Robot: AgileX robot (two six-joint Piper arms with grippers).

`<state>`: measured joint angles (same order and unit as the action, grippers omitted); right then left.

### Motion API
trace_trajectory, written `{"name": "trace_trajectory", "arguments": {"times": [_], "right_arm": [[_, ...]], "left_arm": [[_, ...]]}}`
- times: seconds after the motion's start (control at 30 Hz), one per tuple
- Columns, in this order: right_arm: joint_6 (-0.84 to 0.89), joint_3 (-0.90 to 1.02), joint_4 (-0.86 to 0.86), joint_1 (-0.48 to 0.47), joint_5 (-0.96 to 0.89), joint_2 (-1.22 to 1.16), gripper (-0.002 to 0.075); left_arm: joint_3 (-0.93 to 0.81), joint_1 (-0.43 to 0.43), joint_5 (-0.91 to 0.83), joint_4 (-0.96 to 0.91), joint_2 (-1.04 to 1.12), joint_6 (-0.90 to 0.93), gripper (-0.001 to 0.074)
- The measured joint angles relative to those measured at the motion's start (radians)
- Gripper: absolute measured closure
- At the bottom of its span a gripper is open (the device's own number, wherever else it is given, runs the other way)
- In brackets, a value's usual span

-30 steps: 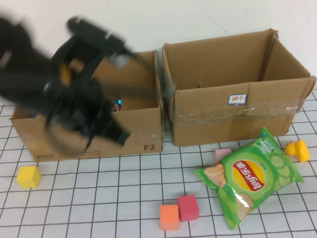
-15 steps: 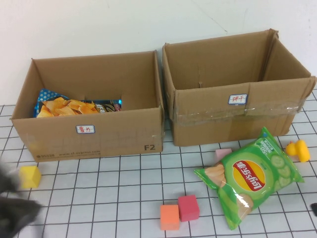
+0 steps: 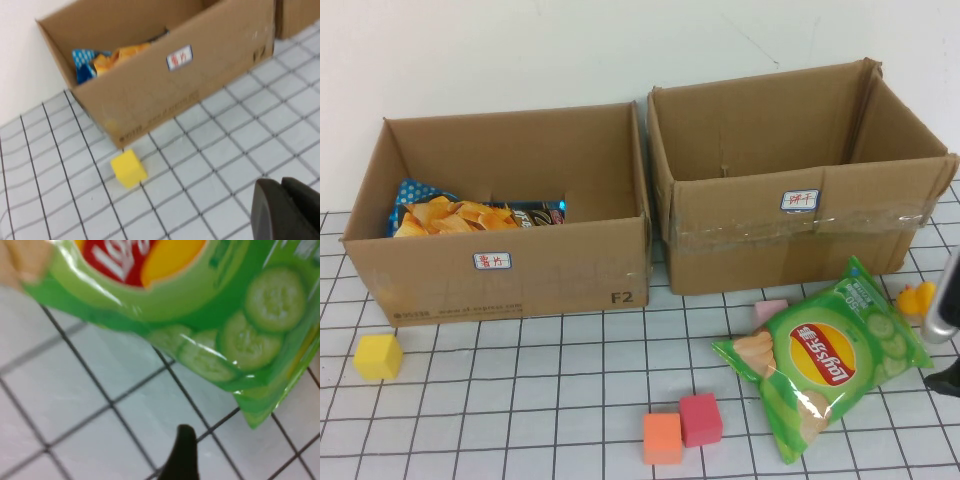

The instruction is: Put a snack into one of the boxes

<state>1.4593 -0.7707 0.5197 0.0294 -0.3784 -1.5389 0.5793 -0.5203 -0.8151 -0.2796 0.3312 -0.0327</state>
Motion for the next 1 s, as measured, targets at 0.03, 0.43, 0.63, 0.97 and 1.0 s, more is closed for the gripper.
{"name": "trace_trajectory", "arguments": {"times": [0.03, 0.43, 0.63, 0.97, 1.0], "right_arm": [[0.002, -0.019, -0.016, 0.0, 0.001, -0.025, 0.0116], [0.076, -0.171, -0.046, 0.01, -0.059, -0.263, 0.0117], [0.102, -0.177, -0.037, 0.073, -0.01, -0.286, 0.0118], [0.105, -0.178, 0.053, 0.118, 0.059, -0.294, 0.0119], [0.11, -0.178, 0.055, 0.118, 0.059, -0.294, 0.0122]], "left_arm": [[-0.016, 0.0, 0.0, -0.009, 0.0, 0.0, 0.0736], [-0.142, 0.0, 0.015, -0.161, 0.0, -0.002, 0.0736], [-0.147, 0.0, 0.022, -0.167, 0.0, -0.004, 0.0736], [-0.178, 0.0, 0.046, -0.172, -0.017, -0.02, 0.0736], [-0.18, 0.0, 0.048, -0.174, -0.025, -0.02, 0.0736]]}}
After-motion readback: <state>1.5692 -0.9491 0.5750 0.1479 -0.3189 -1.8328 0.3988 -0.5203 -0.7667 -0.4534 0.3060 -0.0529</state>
